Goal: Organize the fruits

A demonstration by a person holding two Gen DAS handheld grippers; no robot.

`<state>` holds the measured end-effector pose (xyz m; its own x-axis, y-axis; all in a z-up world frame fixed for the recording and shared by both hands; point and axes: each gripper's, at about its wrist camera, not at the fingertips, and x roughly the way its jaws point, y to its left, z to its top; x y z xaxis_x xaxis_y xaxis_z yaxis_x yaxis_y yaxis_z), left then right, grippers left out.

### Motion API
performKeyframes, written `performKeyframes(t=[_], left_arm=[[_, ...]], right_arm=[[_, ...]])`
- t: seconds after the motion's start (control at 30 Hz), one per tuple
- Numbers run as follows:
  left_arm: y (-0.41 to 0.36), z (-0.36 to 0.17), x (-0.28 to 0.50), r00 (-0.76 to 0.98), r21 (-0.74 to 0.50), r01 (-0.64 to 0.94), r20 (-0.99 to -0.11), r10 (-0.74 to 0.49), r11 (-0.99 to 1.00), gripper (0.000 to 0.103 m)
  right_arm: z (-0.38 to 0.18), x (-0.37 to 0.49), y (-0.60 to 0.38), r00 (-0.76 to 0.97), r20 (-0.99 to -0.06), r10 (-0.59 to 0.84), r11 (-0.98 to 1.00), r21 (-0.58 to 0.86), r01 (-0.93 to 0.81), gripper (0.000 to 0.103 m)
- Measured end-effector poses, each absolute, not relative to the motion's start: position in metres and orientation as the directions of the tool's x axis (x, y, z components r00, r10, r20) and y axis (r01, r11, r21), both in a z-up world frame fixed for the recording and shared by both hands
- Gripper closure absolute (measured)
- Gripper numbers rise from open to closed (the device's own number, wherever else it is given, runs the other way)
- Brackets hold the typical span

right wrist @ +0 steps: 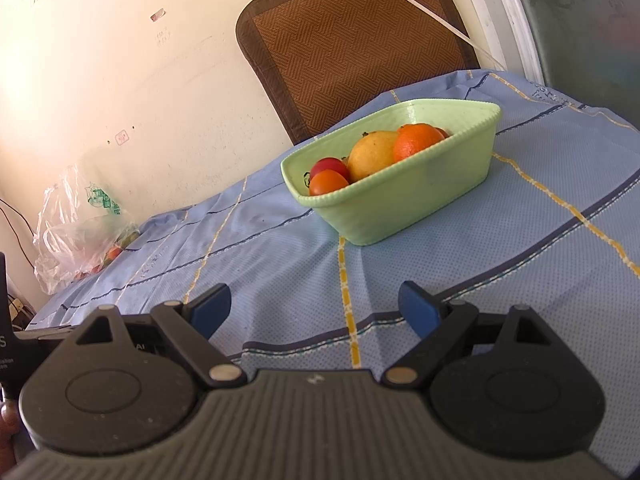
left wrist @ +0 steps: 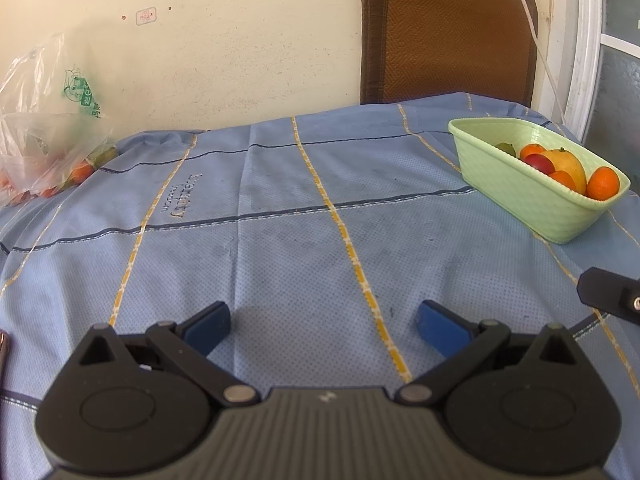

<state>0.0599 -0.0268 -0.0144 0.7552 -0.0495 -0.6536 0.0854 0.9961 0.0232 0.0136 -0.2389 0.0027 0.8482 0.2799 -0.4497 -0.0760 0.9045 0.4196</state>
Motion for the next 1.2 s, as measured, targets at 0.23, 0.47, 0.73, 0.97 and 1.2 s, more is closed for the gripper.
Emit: performKeyframes(t=[0.23, 0.47, 0.73, 0.97, 1.2], left_arm=[[-0.026, -0.014, 0.06, 0.754, 0.023, 0.089, -0.655, -0.053, 0.996, 0.0], [-0.026, -0.014, 0.06, 0.753, 0.022, 0.09, -0.656, -0.053, 0.996, 0.0], [-0.028, -0.013, 0.058, 0.763, 0.046, 0.079, -0.645, -0.031, 0.996, 0.0], [-0.042, -0.011, 0.048, 0.806, 0.177, 0.06, -0.589, 0.056, 0.982, 0.0], [-0.036, -0.01, 0.048, 0.799, 0.159, 0.064, -0.6, 0.045, 0.985, 0.001]], right_arm=[[0.003, 0.013, -0.239, 0.848, -0.448, 0.282, 0.902, 0.424, -0.076, 0.011], [0.003, 0.013, -0.239, 0.848, -0.448, 0.283, 0.902, 0.424, -0.077, 0.011], [0.003, 0.013, -0.24, 0.847, -0.45, 0.283, 0.904, 0.421, -0.078, 0.011], [0.003, 0.011, -0.24, 0.848, -0.451, 0.277, 0.908, 0.411, -0.078, 0.011], [0.005, 0.008, -0.24, 0.857, -0.437, 0.274, 0.908, 0.412, -0.08, 0.011]])
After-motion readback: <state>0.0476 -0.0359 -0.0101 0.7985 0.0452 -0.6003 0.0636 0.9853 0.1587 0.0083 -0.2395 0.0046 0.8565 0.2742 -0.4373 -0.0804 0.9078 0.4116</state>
